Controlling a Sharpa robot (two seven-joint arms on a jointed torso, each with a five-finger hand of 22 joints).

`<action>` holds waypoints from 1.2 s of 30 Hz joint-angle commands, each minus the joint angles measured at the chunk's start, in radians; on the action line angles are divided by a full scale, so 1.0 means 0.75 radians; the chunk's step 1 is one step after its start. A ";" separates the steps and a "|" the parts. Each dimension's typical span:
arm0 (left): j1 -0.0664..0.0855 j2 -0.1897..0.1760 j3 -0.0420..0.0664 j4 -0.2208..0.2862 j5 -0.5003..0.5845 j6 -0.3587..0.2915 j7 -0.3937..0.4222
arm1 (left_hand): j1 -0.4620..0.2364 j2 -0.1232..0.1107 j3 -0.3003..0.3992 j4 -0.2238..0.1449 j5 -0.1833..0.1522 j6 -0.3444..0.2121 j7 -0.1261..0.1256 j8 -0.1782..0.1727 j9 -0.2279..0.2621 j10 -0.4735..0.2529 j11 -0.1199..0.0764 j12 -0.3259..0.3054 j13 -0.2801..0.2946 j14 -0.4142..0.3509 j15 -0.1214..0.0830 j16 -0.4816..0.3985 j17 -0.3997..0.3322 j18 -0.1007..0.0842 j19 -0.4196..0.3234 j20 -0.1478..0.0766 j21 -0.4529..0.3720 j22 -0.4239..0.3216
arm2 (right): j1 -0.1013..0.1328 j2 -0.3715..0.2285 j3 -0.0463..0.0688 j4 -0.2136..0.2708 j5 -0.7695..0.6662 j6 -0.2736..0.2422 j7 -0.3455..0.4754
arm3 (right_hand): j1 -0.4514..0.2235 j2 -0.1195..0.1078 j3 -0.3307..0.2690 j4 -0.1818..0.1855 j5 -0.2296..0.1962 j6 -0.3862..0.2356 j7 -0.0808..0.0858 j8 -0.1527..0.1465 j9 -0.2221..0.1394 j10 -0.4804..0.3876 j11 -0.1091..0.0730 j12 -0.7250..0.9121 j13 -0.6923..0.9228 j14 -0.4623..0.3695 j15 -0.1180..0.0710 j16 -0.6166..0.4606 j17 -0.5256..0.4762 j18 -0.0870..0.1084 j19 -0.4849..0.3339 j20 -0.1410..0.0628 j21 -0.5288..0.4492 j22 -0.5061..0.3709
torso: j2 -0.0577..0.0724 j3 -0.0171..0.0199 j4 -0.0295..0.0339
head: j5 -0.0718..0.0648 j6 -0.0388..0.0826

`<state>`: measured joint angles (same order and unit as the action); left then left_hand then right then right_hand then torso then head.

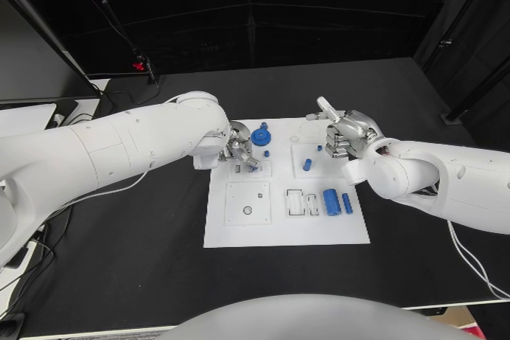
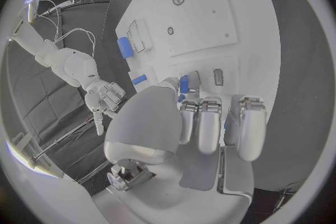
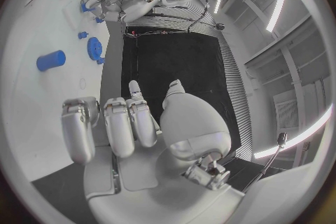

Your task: Assemble the parts on the task board

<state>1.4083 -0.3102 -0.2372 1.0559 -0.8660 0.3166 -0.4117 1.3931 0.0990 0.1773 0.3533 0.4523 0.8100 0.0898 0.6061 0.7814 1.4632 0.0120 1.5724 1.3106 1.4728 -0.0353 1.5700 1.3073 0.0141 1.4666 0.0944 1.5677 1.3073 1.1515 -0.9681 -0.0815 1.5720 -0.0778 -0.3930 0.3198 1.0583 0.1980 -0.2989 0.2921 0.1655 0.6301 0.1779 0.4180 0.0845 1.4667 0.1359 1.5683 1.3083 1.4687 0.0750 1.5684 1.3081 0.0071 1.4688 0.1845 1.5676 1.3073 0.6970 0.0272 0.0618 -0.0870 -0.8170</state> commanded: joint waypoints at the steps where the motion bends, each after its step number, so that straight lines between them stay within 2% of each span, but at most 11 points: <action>1: 0.002 -0.006 0.001 0.005 -0.005 -0.061 0.084 | 0.046 0.064 0.087 -0.081 -0.007 0.044 -0.031 -0.003 0.001 0.143 -0.003 -0.002 0.347 0.131 0.003 0.001 0.351 -0.019 0.139 -0.009 0.004 0.351 | -0.001 0.000 0.000 -0.001 0.002 0.001 -0.008 | -0.005 0.013 -0.008 -0.001 -0.002 -0.010 0.054 0.005 -0.002 0.139 0.010 0.003 0.350 0.136 0.010 0.003 0.350 -0.009 0.136 0.008 0.004 0.351 | 0.000 -0.0009 -0.0011 | -0.001 -0.001; 8: 0.002 -0.025 0.001 0.012 0.003 -0.079 0.111 | 0.042 0.060 0.093 -0.081 -0.008 0.045 -0.031 -0.005 0.004 0.143 -0.002 -0.002 0.347 0.131 0.003 0.001 0.351 -0.019 0.139 -0.009 0.004 0.351 | -0.006 0.000 0.000 -0.007 0.002 0.002 -0.016 | -0.001 0.015 -0.008 -0.002 0.002 -0.011 0.055 0.006 -0.003 0.139 0.010 0.003 0.350 0.136 0.011 0.003 0.350 -0.009 0.136 0.009 0.004 0.351 | 0.000 0.0009 0.0011 | -0.002 -0.003; 17: 0.003 -0.059 0.001 0.024 0.012 -0.010 0.054 | 0.039 0.055 0.099 -0.081 -0.013 0.047 -0.031 -0.007 0.007 0.143 -0.002 -0.002 0.347 0.131 0.003 0.001 0.351 -0.019 0.139 -0.009 0.004 0.351 | -0.008 0.003 -0.001 -0.012 0.002 0.005 -0.018 | 0.007 0.017 -0.010 -0.003 0.016 -0.017 0.056 0.009 -0.004 0.139 0.011 0.003 0.350 0.136 0.012 0.003 0.350 -0.009 0.136 0.010 0.004 0.351 | -0.001 0.0026 0.0002 | 0.007 -0.006; 19: 0.003 -0.069 0.001 0.031 0.013 -0.003 0.042 | 0.039 0.055 0.099 -0.081 -0.013 0.047 -0.031 -0.008 0.007 0.143 -0.002 -0.002 0.347 0.131 0.003 0.001 0.351 -0.019 0.139 -0.009 0.004 0.351 | -0.008 0.003 -0.001 -0.012 0.002 0.007 -0.017 | 0.009 0.018 -0.010 -0.002 0.019 -0.017 0.056 0.010 -0.004 0.139 0.011 0.003 0.350 0.136 0.012 0.003 0.350 -0.009 0.136 0.010 0.004 0.351 | -0.001 0.0011 -0.0018 | 0.009 -0.006; 23: 0.003 -0.084 0.001 0.045 0.013 0.013 0.025 | 0.038 0.054 0.100 -0.081 -0.013 0.047 -0.031 -0.008 0.008 0.143 -0.002 -0.002 0.347 0.131 0.003 0.001 0.351 -0.019 0.139 -0.009 0.004 0.351 | -0.009 0.003 -0.001 -0.013 0.002 0.013 -0.011 | 0.012 0.024 -0.010 -0.001 0.029 -0.022 0.057 0.011 -0.005 0.139 0.012 0.003 0.350 0.136 0.012 0.003 0.350 -0.009 0.136 0.011 0.004 0.351 | 0.000 0.0016 0.0021 | 0.009 -0.007; 25: 0.003 -0.090 0.001 0.050 0.013 0.022 0.017 | 0.038 0.054 0.101 -0.081 -0.013 0.047 -0.031 -0.008 0.008 0.143 -0.002 -0.002 0.347 0.131 0.003 0.001 0.351 -0.019 0.139 -0.009 0.004 0.351 | -0.009 0.003 -0.001 -0.013 0.002 0.015 -0.008 | 0.012 0.024 -0.011 -0.001 0.031 -0.024 0.057 0.011 -0.005 0.139 0.012 0.003 0.350 0.136 0.013 0.003 0.350 -0.009 0.136 0.011 0.004 0.351 | -0.001 0.0008 -0.0012 | 0.013 -0.006; 32: 0.003 -0.092 0.001 0.047 0.013 0.034 0.004 | 0.036 0.051 0.103 -0.081 -0.012 0.048 -0.031 -0.009 0.010 0.143 -0.002 -0.002 0.347 0.131 0.002 0.001 0.351 -0.019 0.139 -0.008 0.004 0.351 | -0.010 0.004 -0.001 -0.013 0.002 0.018 -0.004 | 0.013 0.025 -0.011 -0.001 0.034 -0.025 0.057 0.011 -0.006 0.139 0.012 0.003 0.350 0.136 0.013 0.003 0.350 -0.009 0.136 0.011 0.004 0.351 | 0.000 -0.0001 -0.0018 | 0.016 -0.005; 36: 0.003 -0.089 0.001 0.043 0.013 0.043 -0.002 | 0.035 0.049 0.104 -0.081 -0.012 0.049 -0.031 -0.009 0.010 0.143 -0.002 -0.002 0.347 0.131 0.002 0.001 0.351 -0.019 0.139 -0.008 0.004 0.351 | -0.010 0.005 -0.001 -0.013 0.002 0.019 -0.003 | 0.013 0.025 -0.011 -0.001 0.035 -0.025 0.057 0.012 -0.006 0.139 0.012 0.003 0.350 0.136 0.013 0.003 0.350 -0.009 0.136 0.011 0.004 0.351 | 0.000 0.0010 -0.0014 | 0.019 -0.005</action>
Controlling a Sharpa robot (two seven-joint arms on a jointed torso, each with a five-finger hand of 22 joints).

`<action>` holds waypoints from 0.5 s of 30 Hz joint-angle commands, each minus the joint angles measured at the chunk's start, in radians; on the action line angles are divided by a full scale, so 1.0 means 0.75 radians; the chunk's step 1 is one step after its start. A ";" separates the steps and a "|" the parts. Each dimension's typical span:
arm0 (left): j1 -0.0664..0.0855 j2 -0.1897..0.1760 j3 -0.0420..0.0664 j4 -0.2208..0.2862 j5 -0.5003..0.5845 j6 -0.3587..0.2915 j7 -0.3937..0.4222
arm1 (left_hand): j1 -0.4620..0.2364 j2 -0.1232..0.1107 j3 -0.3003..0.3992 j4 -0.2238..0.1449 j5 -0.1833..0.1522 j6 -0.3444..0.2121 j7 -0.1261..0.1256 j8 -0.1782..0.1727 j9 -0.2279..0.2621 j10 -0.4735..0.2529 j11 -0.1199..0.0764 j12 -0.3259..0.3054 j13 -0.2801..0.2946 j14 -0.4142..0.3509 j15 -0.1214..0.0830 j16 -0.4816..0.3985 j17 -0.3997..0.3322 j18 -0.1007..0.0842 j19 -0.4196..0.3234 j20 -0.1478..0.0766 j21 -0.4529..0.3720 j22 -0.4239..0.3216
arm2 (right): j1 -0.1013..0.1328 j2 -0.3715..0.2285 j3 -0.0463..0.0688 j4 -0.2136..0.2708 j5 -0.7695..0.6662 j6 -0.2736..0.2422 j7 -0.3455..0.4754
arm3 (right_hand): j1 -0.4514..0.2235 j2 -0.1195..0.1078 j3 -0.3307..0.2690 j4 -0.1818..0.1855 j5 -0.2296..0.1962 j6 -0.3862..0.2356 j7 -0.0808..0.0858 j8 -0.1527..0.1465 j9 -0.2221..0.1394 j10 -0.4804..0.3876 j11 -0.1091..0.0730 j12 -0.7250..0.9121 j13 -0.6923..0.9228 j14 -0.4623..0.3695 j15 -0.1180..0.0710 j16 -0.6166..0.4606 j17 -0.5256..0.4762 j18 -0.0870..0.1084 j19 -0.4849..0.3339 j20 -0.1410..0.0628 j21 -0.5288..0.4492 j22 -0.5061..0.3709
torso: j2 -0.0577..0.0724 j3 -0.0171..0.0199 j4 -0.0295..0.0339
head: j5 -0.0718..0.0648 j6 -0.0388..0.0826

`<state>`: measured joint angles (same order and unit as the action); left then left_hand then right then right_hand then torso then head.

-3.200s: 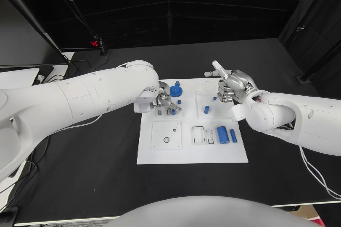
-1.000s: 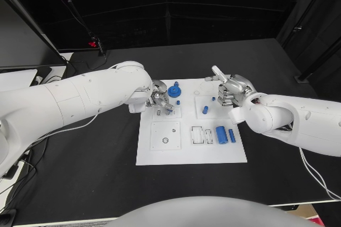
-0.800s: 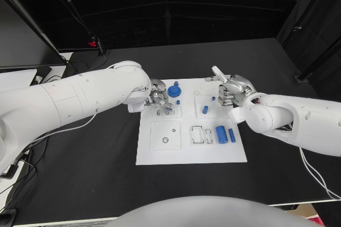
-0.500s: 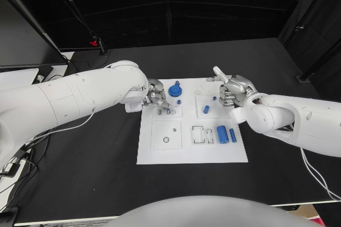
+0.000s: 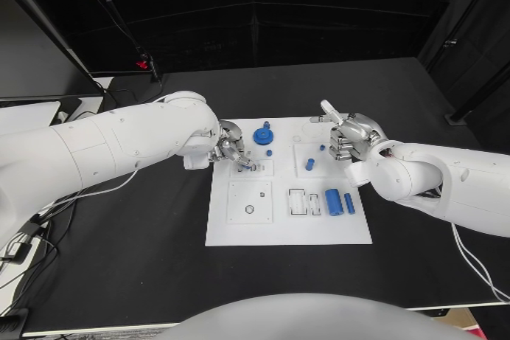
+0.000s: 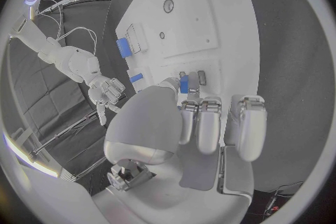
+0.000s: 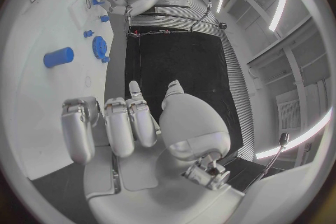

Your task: Assemble the parts on the task board

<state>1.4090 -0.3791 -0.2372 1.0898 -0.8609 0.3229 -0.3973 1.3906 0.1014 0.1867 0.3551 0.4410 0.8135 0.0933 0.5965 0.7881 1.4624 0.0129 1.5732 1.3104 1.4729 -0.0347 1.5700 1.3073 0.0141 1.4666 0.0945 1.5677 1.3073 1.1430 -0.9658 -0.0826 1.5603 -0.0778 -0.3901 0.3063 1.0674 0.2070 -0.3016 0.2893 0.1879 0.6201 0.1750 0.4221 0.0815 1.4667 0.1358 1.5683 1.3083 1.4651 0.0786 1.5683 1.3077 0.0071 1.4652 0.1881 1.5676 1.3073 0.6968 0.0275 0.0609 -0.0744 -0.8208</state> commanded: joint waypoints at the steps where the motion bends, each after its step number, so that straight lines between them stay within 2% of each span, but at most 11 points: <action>1: 0.002 0.003 0.001 -0.002 0.006 0.035 -0.022 | 0.038 0.046 0.092 -0.083 0.003 0.044 -0.036 0.004 0.001 0.144 -0.003 -0.003 0.347 0.131 0.002 0.001 0.351 -0.019 0.139 -0.008 0.004 0.351 | 0.001 0.002 0.001 0.003 0.002 0.016 0.015 | 0.001 0.013 -0.008 0.002 0.005 -0.012 0.061 0.006 -0.002 0.139 0.013 0.003 0.350 0.141 0.008 0.003 0.351 -0.009 0.141 0.007 0.004 0.351 | 0.000 0.0007 0.0007 | 0.004 0.000; 15: 0.000 0.031 0.001 -0.017 0.006 0.037 -0.031 | 0.036 0.047 0.097 -0.083 0.003 0.044 -0.035 0.002 0.003 0.144 -0.003 -0.003 0.347 0.131 0.002 0.001 0.351 -0.019 0.139 -0.008 0.004 0.351 | 0.001 0.000 0.001 0.009 0.002 0.018 0.012 | 0.001 0.013 -0.008 0.003 0.006 -0.013 0.062 0.006 -0.002 0.139 0.013 0.003 0.350 0.141 0.008 0.003 0.351 -0.009 0.141 0.007 0.004 0.351 | 0.001 -0.0008 -0.0007 | 0.011 -0.005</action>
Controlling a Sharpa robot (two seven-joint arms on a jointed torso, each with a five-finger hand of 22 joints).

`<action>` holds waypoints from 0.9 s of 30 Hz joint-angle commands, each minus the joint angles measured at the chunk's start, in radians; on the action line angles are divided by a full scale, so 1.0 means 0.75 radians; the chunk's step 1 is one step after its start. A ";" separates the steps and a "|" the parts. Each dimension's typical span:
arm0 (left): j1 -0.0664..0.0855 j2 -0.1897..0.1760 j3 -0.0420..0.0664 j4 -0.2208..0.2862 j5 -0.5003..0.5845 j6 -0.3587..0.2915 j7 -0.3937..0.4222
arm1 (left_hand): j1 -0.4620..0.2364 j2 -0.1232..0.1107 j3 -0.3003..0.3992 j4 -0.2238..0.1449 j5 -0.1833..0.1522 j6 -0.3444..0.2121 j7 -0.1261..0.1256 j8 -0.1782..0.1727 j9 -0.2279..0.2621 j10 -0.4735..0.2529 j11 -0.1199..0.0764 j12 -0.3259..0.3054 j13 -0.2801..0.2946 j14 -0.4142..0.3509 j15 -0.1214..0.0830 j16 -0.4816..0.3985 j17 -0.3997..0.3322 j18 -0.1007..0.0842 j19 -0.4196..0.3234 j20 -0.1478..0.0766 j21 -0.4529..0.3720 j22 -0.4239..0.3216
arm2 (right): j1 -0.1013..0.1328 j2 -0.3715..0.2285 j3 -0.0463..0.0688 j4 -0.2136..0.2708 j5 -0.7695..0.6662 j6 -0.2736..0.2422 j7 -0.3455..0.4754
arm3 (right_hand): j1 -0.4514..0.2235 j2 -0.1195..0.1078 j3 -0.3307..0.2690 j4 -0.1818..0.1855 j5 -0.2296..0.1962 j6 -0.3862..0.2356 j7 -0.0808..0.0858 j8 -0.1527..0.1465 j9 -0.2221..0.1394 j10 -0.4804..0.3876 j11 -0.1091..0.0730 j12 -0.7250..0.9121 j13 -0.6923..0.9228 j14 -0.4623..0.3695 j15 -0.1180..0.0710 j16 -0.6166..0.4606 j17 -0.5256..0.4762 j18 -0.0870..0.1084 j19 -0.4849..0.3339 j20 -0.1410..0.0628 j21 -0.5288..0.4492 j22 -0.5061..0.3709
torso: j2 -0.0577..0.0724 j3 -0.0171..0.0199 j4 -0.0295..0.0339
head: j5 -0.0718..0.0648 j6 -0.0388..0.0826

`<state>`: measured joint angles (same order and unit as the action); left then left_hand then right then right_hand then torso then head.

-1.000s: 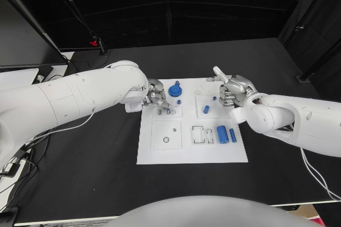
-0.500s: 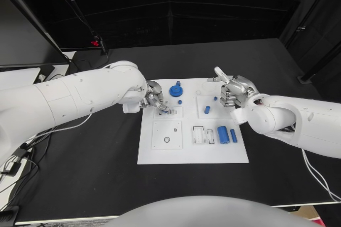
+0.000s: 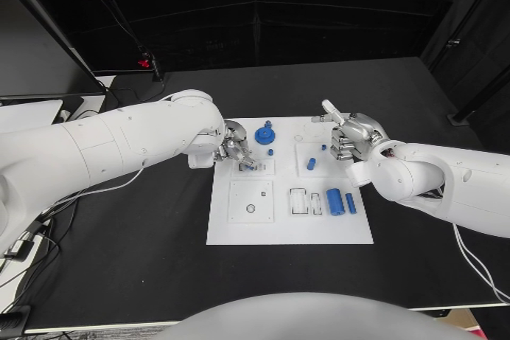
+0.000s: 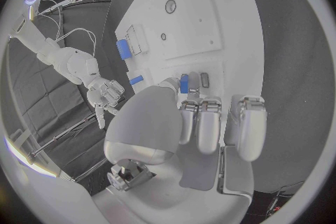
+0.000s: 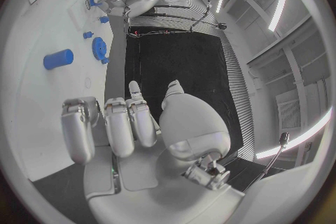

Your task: Assemble the parts on the task board

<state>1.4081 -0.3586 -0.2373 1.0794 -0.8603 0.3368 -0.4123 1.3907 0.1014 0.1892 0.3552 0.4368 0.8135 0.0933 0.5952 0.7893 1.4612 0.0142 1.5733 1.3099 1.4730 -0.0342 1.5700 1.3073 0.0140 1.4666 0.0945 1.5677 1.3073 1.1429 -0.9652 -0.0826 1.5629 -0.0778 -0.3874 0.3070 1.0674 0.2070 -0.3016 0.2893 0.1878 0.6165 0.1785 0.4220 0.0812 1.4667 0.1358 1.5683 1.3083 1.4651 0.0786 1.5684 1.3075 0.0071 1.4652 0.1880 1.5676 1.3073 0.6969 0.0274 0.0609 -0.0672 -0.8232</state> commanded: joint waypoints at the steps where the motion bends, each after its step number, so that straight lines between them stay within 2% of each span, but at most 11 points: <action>1: 0.001 0.005 0.001 -0.004 0.006 0.021 -0.013 | 0.036 0.047 0.093 -0.083 0.008 0.044 -0.035 0.004 0.001 0.146 -0.005 -0.003 0.348 0.130 0.001 0.001 0.351 -0.019 0.139 -0.008 0.004 0.351 | 0.002 0.000 0.001 0.006 0.002 0.015 0.011 | 0.001 0.013 -0.008 0.003 0.006 -0.009 0.057 0.006 -0.002 0.139 0.013 0.003 0.350 0.141 0.008 0.003 0.351 -0.009 0.141 0.007 0.004 0.351 | 0.001 -0.0005 -0.0004 | 0.001 -0.002; 6: 0.001 0.010 0.001 -0.009 0.006 0.029 -0.021 | 0.036 0.047 0.095 -0.084 0.008 0.044 -0.035 0.004 0.002 0.146 -0.005 -0.003 0.348 0.130 0.001 0.001 0.351 -0.019 0.139 -0.008 0.004 0.351 | 0.002 0.000 0.001 0.007 0.002 0.016 0.012 | 0.001 0.013 -0.008 0.003 0.007 -0.009 0.057 0.006 -0.002 0.139 0.013 0.003 0.350 0.141 0.008 0.003 0.351 -0.009 0.141 0.007 0.004 0.351 | 0.001 -0.0009 -0.0021 | 0.003 -0.004; 17: 0.000 0.022 0.001 -0.020 0.003 0.031 -0.033 | 0.036 0.046 0.101 -0.084 0.005 0.043 -0.036 0.001 0.004 0.146 -0.005 -0.003 0.348 0.130 0.001 0.001 0.351 -0.019 0.139 -0.008 0.004 0.351 | 0.002 0.000 0.000 0.009 0.002 0.017 0.010 | 0.001 0.013 -0.009 0.003 0.007 -0.010 0.057 0.006 -0.002 0.139 0.013 0.003 0.350 0.141 0.008 0.003 0.351 -0.009 0.141 0.007 0.004 0.351 | 0.000 0.0000 0.0019 | -0.001 -0.008; 19: -0.001 0.023 0.001 -0.020 0.003 0.030 -0.033 | 0.035 0.046 0.103 -0.084 0.005 0.042 -0.035 0.001 0.004 0.146 -0.005 -0.003 0.348 0.130 0.001 0.001 0.351 -0.019 0.139 -0.008 0.004 0.351 | 0.002 0.000 0.000 0.009 0.002 0.017 0.009 | 0.001 0.013 -0.009 0.003 0.007 -0.010 0.057 0.006 -0.002 0.139 0.013 0.003 0.350 0.141 0.008 0.003 0.351 -0.009 0.141 0.007 0.004 0.351 | 0.000 0.0009 0.0014 | 0.000 -0.009; 27: -0.002 0.029 0.001 -0.025 0.002 0.031 -0.033 | 0.035 0.046 0.104 -0.084 0.005 0.042 -0.035 0.000 0.005 0.146 -0.005 -0.003 0.348 0.130 0.001 0.001 0.351 -0.019 0.139 -0.008 0.004 0.351 | 0.002 0.001 0.000 0.009 0.002 0.017 0.009 | 0.001 0.013 -0.009 0.003 0.007 -0.010 0.057 0.006 -0.002 0.139 0.013 0.003 0.350 0.141 0.008 0.003 0.351 -0.009 0.141 0.007 0.004 0.351 | -0.001 -0.0008 -0.0028 | 0.003 -0.010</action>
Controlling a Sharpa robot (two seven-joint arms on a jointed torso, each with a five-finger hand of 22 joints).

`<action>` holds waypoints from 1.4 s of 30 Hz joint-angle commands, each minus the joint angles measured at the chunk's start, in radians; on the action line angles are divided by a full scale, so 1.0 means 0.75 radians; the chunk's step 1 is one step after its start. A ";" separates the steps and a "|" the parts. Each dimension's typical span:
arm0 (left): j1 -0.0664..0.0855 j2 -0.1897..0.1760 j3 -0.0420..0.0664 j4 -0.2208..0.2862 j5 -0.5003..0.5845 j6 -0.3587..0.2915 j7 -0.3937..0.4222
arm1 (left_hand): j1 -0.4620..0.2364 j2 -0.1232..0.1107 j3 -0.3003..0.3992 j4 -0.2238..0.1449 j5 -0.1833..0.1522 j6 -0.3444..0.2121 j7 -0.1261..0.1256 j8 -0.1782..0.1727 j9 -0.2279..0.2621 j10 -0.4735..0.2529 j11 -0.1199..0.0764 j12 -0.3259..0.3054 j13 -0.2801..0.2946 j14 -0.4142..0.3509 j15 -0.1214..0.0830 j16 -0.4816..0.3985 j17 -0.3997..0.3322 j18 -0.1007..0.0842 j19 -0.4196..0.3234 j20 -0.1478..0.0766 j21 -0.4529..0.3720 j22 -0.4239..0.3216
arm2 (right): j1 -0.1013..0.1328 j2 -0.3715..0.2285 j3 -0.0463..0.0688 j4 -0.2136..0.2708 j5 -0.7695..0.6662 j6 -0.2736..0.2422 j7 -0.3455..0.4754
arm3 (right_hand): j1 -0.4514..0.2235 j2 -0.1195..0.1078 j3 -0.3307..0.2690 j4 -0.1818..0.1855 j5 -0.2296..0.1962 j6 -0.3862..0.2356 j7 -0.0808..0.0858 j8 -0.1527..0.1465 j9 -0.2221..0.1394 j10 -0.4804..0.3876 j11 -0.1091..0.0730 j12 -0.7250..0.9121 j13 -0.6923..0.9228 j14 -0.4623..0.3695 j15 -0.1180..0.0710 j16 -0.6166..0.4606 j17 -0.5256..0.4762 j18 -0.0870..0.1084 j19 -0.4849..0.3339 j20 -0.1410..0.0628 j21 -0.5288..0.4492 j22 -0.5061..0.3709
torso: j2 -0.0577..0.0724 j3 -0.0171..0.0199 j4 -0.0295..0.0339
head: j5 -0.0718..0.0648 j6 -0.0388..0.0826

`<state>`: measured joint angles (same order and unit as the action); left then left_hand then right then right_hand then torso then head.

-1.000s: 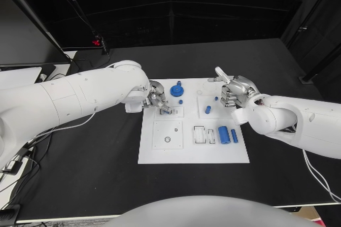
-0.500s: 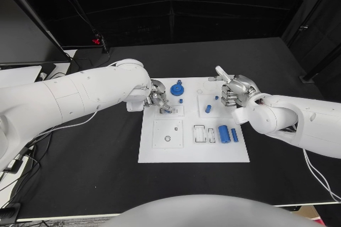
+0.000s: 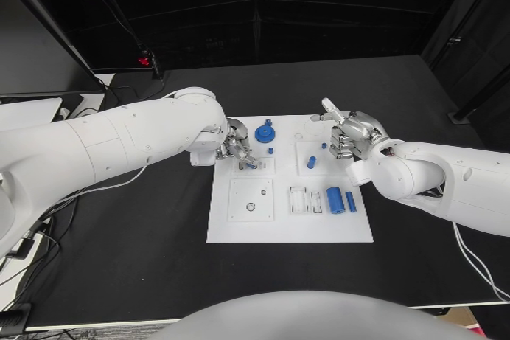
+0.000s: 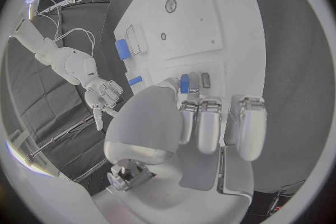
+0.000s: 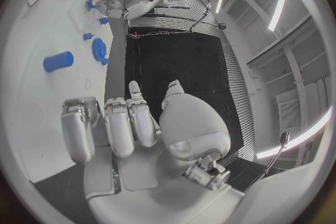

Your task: Assemble the parts on the task board

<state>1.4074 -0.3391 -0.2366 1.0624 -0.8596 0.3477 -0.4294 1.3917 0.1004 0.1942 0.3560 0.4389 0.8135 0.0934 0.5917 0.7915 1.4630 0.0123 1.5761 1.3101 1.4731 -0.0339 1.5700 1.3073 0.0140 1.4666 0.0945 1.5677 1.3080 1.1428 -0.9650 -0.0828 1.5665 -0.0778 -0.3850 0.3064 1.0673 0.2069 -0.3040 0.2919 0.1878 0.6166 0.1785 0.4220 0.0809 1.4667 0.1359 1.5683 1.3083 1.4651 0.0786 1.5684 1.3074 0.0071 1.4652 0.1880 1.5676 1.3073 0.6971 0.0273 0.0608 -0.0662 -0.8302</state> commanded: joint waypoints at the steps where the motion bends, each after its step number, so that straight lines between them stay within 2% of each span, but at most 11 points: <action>1: -0.001 0.004 0.000 -0.002 0.001 0.017 -0.011 | 0.034 0.047 0.098 -0.085 0.002 0.042 -0.035 0.005 0.002 0.144 -0.003 -0.007 0.348 0.130 0.000 0.001 0.351 -0.019 0.139 -0.008 0.004 0.350 | 0.002 0.000 0.001 0.005 0.002 0.013 0.009 | 0.001 0.013 -0.006 -0.001 0.007 -0.010 0.057 0.006 -0.002 0.139 0.013 0.003 0.350 0.141 0.008 0.003 0.351 -0.010 0.141 0.007 0.004 0.351 | 0.000 -0.0007 -0.0018 | 0.001 0.000; 13: -0.004 0.010 0.000 -0.012 0.001 0.026 -0.020 | 0.033 0.047 0.103 -0.085 0.000 0.041 -0.035 0.003 0.003 0.144 -0.002 -0.007 0.348 0.130 0.000 0.001 0.351 -0.019 0.139 -0.007 0.004 0.350 | 0.002 0.000 0.001 0.005 0.002 0.015 0.010 | 0.001 0.013 -0.006 -0.001 0.007 -0.010 0.057 0.006 -0.002 0.139 0.013 0.003 0.350 0.141 0.008 0.003 0.351 -0.010 0.141 0.007 0.004 0.351 | 0.000 0.0004 0.0016 | -0.001 0.000; 21: -0.008 0.011 0.000 -0.017 0.001 0.026 -0.021 | 0.033 0.047 0.103 -0.085 0.000 0.041 -0.035 0.003 0.003 0.144 -0.002 -0.007 0.348 0.130 0.000 0.001 0.351 -0.019 0.139 -0.007 0.004 0.350 | 0.002 0.004 0.001 0.003 0.002 0.015 0.010 | 0.000 0.012 -0.009 0.000 0.009 -0.013 0.058 0.006 -0.002 0.139 0.014 0.003 0.350 0.141 0.009 0.003 0.351 -0.010 0.141 0.007 0.004 0.351 | 0.000 -0.0014 -0.0004 | 0.001 -0.003; 25: -0.010 0.013 0.000 -0.019 0.001 0.026 -0.022 | 0.033 0.046 0.108 -0.085 -0.003 0.041 -0.035 0.002 0.005 0.144 -0.002 -0.007 0.348 0.130 0.000 0.001 0.351 -0.019 0.139 -0.007 0.004 0.350 | 0.002 0.005 0.001 0.003 0.002 0.016 0.009 | 0.000 0.012 -0.009 0.000 0.009 -0.013 0.058 0.006 -0.002 0.139 0.014 0.003 0.350 0.141 0.009 0.003 0.351 -0.010 0.141 0.007 0.004 0.351 | 0.001 -0.0002 0.0003 | 0.001 -0.005; 42: -0.014 0.024 0.000 -0.026 0.001 0.044 -0.047 | 0.030 0.043 0.116 -0.085 -0.006 0.038 -0.034 -0.002 0.008 0.144 -0.001 -0.007 0.348 0.130 0.001 0.001 0.351 -0.019 0.139 -0.007 0.004 0.350 | 0.002 0.006 0.001 0.001 0.002 0.016 0.007 | 0.000 0.012 -0.009 0.000 0.009 -0.013 0.058 0.006 -0.002 0.139 0.014 0.003 0.350 0.141 0.009 0.003 0.351 -0.010 0.141 0.007 0.004 0.351 | 0.000 -0.0001 -0.0008 | -0.001 -0.010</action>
<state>1.4007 -0.3225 -0.2343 1.0433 -0.8563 0.3578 -0.4413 1.3919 0.1001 0.2101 0.3564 0.4294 0.8135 0.0934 0.5857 0.7958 1.4611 0.0142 1.5751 1.3099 1.4731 -0.0338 1.5700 1.3073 0.0141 1.4666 0.0945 1.5677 1.3077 1.1427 -0.9610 -0.0828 1.5655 -0.0777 -0.3827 0.3059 1.0673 0.2069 -0.3040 0.2919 0.1878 0.6130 0.1750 0.4220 0.0801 1.4632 0.1394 1.5683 1.3084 1.4651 0.0786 1.5684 1.3073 0.0071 1.4652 0.1880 1.5676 1.3073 0.6970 0.0270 0.0608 -0.0660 -0.8372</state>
